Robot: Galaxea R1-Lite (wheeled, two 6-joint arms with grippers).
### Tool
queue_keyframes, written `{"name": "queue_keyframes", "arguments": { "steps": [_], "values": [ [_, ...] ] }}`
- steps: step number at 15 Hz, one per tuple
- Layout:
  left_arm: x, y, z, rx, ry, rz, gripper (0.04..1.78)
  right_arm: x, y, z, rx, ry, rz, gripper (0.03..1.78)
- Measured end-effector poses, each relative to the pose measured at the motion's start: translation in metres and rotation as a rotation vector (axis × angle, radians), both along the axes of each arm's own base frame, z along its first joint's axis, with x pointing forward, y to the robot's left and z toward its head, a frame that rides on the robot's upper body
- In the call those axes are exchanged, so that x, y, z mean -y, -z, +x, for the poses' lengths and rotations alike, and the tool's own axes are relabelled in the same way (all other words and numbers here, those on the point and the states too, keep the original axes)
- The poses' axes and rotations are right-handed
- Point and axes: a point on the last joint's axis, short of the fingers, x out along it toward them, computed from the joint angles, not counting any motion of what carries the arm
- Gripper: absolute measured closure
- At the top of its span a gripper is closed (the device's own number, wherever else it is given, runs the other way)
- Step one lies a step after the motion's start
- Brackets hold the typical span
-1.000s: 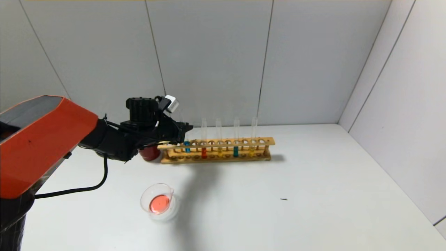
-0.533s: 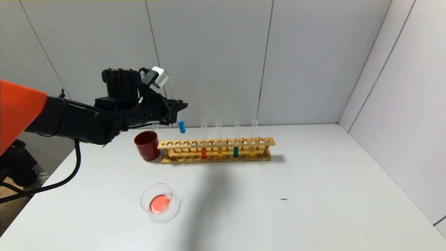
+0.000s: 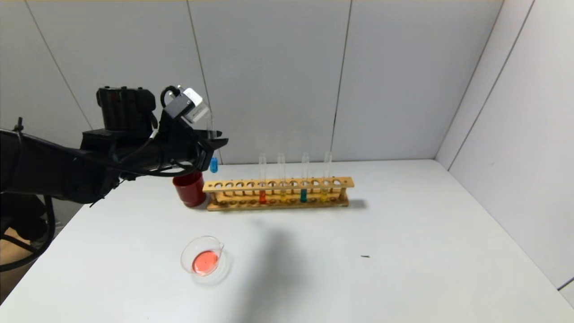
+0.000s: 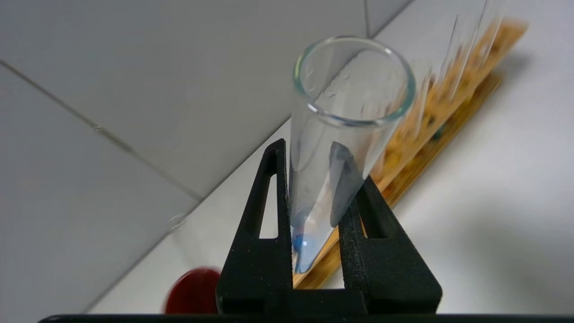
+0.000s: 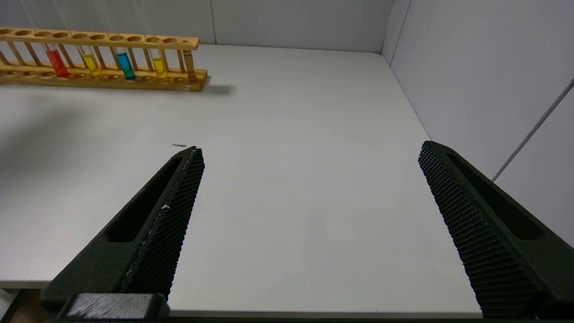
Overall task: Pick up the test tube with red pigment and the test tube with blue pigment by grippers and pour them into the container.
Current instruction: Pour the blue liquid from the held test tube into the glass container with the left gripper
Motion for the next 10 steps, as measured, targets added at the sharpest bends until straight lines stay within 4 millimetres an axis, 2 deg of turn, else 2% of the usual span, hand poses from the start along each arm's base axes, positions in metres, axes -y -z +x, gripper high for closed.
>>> {"name": "queue_keyframes", "arguments": {
  "steps": [5,7,10],
  "values": [
    [-0.042,0.022,-0.014,0.16,0.125,0.367,1.48,0.0,0.0,0.0,0.0,0.0,0.0,0.06],
    [-0.048,0.027,-0.02,0.186,0.22,0.45,1.48,0.0,0.0,0.0,0.0,0.0,0.0,0.06],
    [-0.052,0.027,-0.026,0.287,0.274,0.588,1.48,0.0,0.0,0.0,0.0,0.0,0.0,0.06]
  ]
}}
